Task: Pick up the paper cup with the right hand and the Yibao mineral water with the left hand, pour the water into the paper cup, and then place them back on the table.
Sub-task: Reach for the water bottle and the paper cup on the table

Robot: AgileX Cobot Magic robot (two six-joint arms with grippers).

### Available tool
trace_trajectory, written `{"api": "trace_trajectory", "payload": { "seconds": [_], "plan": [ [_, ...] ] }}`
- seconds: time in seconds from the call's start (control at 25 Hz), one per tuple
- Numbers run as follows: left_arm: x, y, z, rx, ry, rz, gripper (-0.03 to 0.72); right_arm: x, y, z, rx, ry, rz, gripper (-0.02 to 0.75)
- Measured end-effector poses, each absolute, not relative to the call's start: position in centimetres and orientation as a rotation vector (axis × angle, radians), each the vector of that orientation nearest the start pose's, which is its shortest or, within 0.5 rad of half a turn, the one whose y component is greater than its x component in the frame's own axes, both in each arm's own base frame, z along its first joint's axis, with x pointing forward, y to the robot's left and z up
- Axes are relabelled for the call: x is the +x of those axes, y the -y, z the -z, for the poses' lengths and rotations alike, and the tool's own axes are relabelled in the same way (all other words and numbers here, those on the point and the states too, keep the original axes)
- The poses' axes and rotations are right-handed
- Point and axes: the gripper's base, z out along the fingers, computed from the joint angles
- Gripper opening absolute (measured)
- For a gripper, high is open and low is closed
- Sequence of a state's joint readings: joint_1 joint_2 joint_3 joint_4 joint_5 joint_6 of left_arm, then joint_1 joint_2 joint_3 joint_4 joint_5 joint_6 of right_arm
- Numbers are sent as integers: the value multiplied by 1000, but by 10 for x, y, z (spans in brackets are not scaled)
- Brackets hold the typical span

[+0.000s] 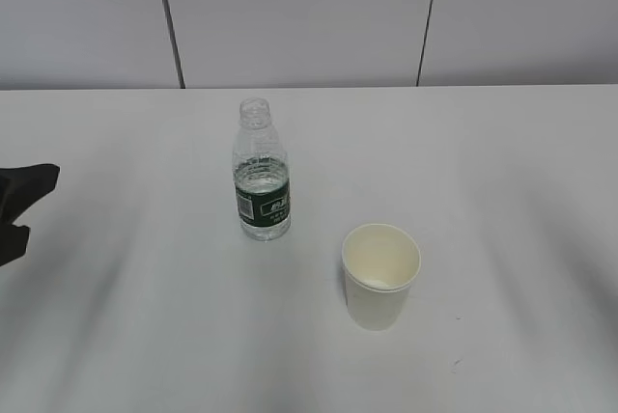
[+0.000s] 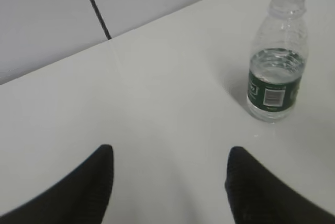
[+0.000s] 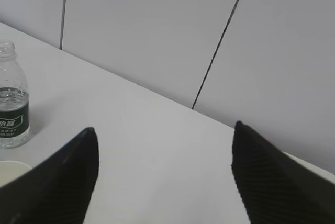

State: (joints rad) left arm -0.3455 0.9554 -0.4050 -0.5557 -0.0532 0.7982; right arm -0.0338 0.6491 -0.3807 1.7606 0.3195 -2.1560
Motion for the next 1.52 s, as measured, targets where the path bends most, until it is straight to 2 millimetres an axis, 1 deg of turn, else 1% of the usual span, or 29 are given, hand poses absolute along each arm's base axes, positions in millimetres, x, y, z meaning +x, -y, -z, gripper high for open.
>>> {"api": "trace_trajectory", "payload": {
  "seconds": [0.72,1.2,1.28,1.4,1.48,1.52],
  "plan": [
    [178,58,-251,514,-1870,18,427,136,-23,-291,-519,-1603,53,587],
    [178,59,-251,524,-1866,17,427,136,-23,-291,-518,-1604,55,587],
    [177,60,-250,516,-1874,51,426,136,-23,-291,-518,-1604,55,587],
    [178,61,-251,450,-1884,120,426,136,-23,-291,-518,-1604,55,587],
    [179,61,-249,397,-1852,159,426,136,-23,-291,-518,-1604,55,587],
    [179,61,-245,382,-1833,182,426,136,-23,-291,-518,-1604,55,587]
  ]
}}
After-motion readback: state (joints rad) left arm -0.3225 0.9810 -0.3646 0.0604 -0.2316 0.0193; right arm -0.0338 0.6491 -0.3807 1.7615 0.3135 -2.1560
